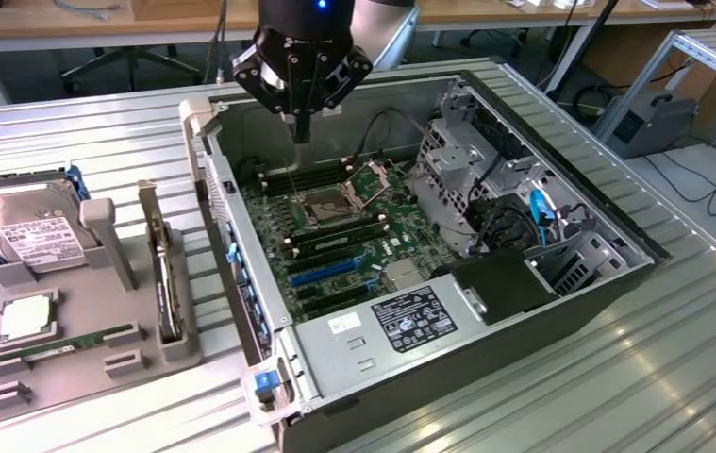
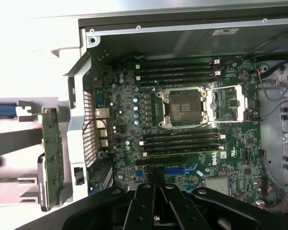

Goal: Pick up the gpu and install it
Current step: 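Reach for the gpu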

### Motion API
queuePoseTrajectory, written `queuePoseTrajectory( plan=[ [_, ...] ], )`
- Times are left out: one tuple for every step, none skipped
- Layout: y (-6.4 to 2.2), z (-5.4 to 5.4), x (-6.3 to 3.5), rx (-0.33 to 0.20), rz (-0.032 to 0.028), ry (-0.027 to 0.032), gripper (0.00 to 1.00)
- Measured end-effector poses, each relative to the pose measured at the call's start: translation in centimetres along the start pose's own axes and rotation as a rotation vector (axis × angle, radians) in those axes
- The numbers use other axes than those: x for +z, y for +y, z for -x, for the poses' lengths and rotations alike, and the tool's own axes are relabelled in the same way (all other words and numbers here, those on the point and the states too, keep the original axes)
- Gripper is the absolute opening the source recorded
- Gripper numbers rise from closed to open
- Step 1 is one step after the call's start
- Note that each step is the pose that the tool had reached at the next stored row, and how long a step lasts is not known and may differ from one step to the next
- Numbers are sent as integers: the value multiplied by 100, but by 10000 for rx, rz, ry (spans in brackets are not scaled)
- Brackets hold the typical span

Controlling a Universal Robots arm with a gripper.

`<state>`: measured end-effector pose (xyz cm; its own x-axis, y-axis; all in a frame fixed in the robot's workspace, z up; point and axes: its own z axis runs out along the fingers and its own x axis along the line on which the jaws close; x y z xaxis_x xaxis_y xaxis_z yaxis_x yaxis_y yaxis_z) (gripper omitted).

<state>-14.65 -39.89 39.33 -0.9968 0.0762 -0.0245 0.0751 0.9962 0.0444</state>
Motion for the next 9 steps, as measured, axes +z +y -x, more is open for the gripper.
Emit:
queuePoseTrajectory(
  plan=[
    [0,-6,0,0,0,0,11],
    [-1,-11,0,0,0,0,11],
    [-1,-16,0,0,0,0,11],
    [-1,-21,-1,0,-1,0,11],
    [-2,-27,-1,0,0,0,11],
    [-2,-32,-1,1,-1,0,11],
    [-3,-38,-1,0,0,0,11],
    [-3,-44,-1,0,0,0,11],
    [-4,-51,-2,0,0,0,11]
  ],
)
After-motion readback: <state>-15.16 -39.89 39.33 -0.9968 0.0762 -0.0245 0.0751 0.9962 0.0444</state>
